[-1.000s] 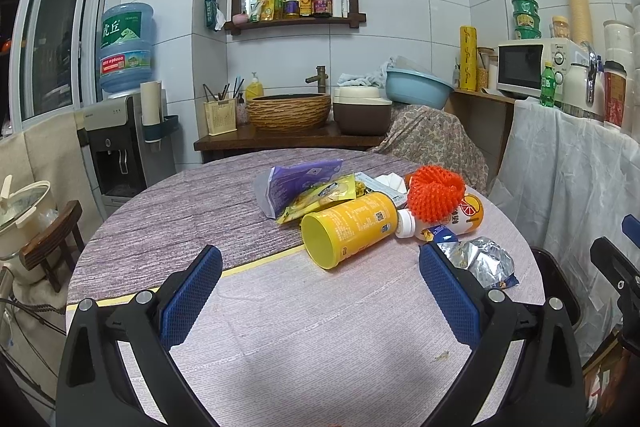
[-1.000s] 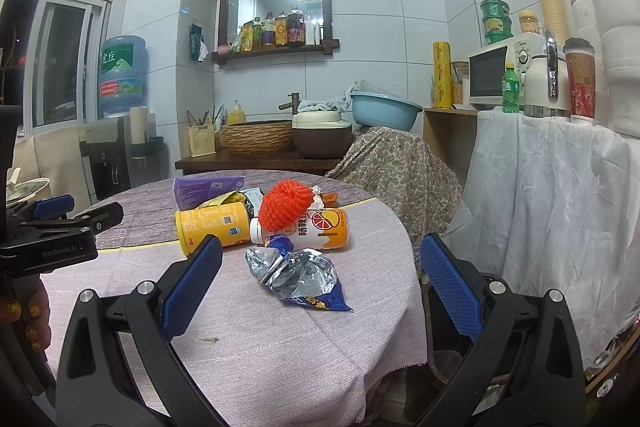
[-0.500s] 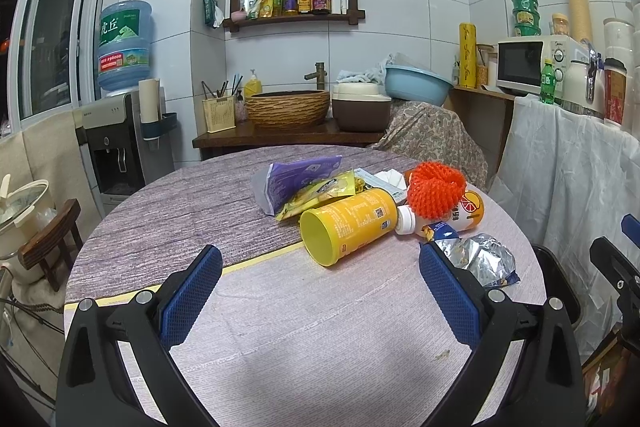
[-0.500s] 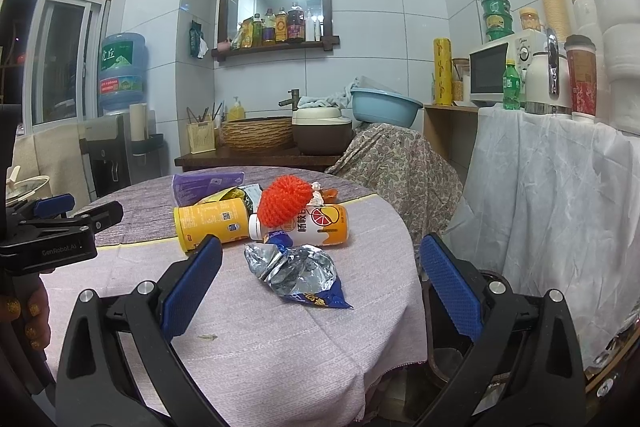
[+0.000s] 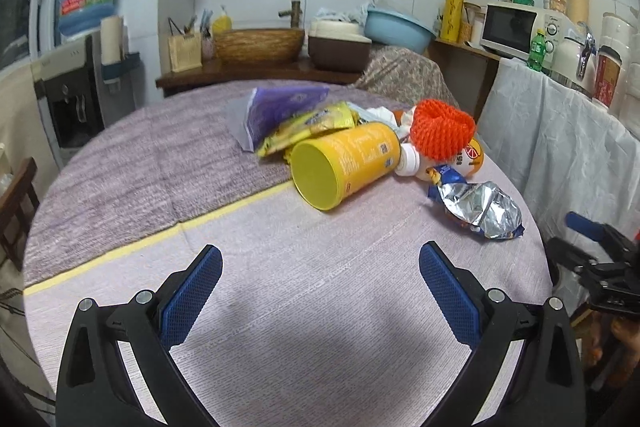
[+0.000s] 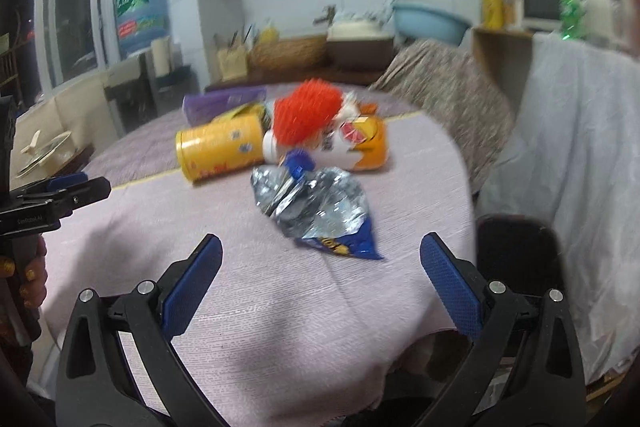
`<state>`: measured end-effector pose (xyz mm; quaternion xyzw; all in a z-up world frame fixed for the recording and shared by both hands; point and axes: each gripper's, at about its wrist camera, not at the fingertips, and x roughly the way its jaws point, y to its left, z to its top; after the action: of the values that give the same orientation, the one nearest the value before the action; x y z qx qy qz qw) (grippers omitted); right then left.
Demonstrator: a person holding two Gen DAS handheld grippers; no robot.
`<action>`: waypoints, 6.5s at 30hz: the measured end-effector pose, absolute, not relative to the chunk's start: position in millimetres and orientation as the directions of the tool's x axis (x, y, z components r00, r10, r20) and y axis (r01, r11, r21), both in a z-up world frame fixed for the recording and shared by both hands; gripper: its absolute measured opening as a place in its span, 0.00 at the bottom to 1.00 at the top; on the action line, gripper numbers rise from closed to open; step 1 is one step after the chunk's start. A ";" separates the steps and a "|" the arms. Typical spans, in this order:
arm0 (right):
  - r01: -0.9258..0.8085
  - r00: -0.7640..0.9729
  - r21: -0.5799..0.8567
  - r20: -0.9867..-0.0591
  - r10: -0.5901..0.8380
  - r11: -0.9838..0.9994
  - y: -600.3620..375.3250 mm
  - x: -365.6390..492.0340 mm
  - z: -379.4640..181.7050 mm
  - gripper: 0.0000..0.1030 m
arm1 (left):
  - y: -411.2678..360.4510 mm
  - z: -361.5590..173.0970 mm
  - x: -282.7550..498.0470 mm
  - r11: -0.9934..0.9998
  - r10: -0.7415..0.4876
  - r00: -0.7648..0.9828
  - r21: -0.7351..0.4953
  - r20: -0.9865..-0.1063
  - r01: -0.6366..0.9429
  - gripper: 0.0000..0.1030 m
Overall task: Collect trash
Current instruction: 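Grasp the foil snack bag with the right tool while the left tool grasps the yellow can, then carry the foil bag to the black bin and release it with the right tool, then lower the yellow can into the black bin and open the left tool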
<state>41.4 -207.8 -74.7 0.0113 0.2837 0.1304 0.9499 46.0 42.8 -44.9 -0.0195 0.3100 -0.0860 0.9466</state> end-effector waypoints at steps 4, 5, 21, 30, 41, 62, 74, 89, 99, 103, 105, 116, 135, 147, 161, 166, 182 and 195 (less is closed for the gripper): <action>-0.314 0.751 0.044 -0.599 0.276 0.949 -186.4 72.2 -80.7 0.95 | 43.2 -43.3 59.3 0.983 -0.172 0.778 -0.058 -0.604 0.172 0.95; -0.338 0.743 0.020 -0.608 0.280 0.941 -178.4 79.2 -80.6 0.95 | 42.5 -41.6 62.2 0.983 -0.169 0.779 -0.042 -0.604 0.180 0.95; -0.405 0.669 -0.107 -0.712 0.214 0.908 -150.2 127.3 -100.8 0.19 | -26.2 -37.2 157.4 0.812 -0.138 0.679 0.310 -0.721 0.494 0.90; -0.390 0.672 -0.010 -0.687 0.277 0.921 -168.5 102.4 -90.4 0.18 | -52.2 -55.6 193.6 0.697 0.007 0.592 0.428 -0.806 0.575 0.74; -0.376 0.675 0.038 -0.673 0.302 0.926 -176.1 93.1 -93.4 0.19 | -69.2 -70.1 215.3 0.562 0.202 0.535 0.544 -0.820 0.622 0.67; -0.466 0.631 0.305 -0.543 0.554 0.830 -215.3 66.0 -78.2 0.17 | -3.0 -33.5 114.1 0.879 -0.206 0.612 0.131 -0.763 0.459 0.64; -0.441 0.683 0.425 -0.413 0.603 0.791 -258.2 51.5 -58.7 0.17 | -45.3 5.6 87.4 0.869 -0.403 0.681 -0.020 -0.611 0.495 0.64; -0.020 0.837 0.483 -0.471 0.279 0.875 -411.6 99.6 -85.4 0.16 | -186.2 -8.6 112.0 0.729 -0.571 0.560 -0.058 -0.600 0.682 0.64; 0.089 0.826 0.496 -0.521 0.214 0.864 -422.8 57.7 -167.6 0.79 | -186.1 -42.2 117.3 0.743 -0.582 0.530 -0.138 -0.617 0.654 0.64; 0.157 0.837 0.438 -0.534 0.116 0.885 -425.7 42.7 -186.2 0.79 | -180.4 -46.9 118.3 0.748 -0.595 0.528 -0.178 -0.606 0.640 0.64; 0.157 0.877 0.375 -0.479 0.045 0.914 -413.9 24.3 -187.5 0.79 | -180.6 -49.7 116.8 0.750 -0.589 0.545 -0.151 -0.597 0.644 0.64; -0.166 0.594 0.338 -0.716 0.368 0.926 -370.7 65.6 -245.4 0.79 | -164.8 -61.1 131.3 0.769 -0.584 0.534 -0.207 -0.611 0.604 0.64; -0.199 0.034 -0.163 -0.987 -0.159 0.966 -319.4 157.3 -700.7 0.78 | -170.0 -69.9 138.0 0.811 -0.533 0.601 -0.158 -0.596 0.563 0.64; -0.293 -0.120 -0.001 -0.992 -0.038 0.956 -325.1 169.6 -763.8 0.01 | -174.9 -71.3 137.6 0.786 -0.564 0.578 -0.170 -0.590 0.594 0.64; -0.384 0.132 0.416 -0.859 0.495 0.825 -334.3 84.7 -407.5 0.01 | -167.2 -41.9 106.3 0.755 -0.622 0.604 -0.178 -0.499 0.631 0.64; -0.389 0.336 0.479 -0.722 0.605 0.787 -385.3 74.2 -288.8 0.01 | -168.7 -35.6 101.6 0.742 -0.642 0.602 -0.186 -0.475 0.644 0.64; -0.003 0.718 0.217 -0.679 0.153 0.976 -444.4 102.9 -189.9 0.04 | -202.0 -32.7 106.2 0.725 -0.630 0.547 -0.166 -0.551 0.668 0.65; 0.244 0.742 0.274 -0.670 0.002 0.930 -490.8 70.4 -218.3 0.73 | -358.4 -100.4 162.4 0.679 -0.522 0.279 -0.194 -0.806 0.708 0.64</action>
<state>70.4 -490.8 -218.3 0.1749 0.3527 -0.0660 0.9169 162.4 -358.4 -100.4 0.1017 0.4586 -0.3877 0.7931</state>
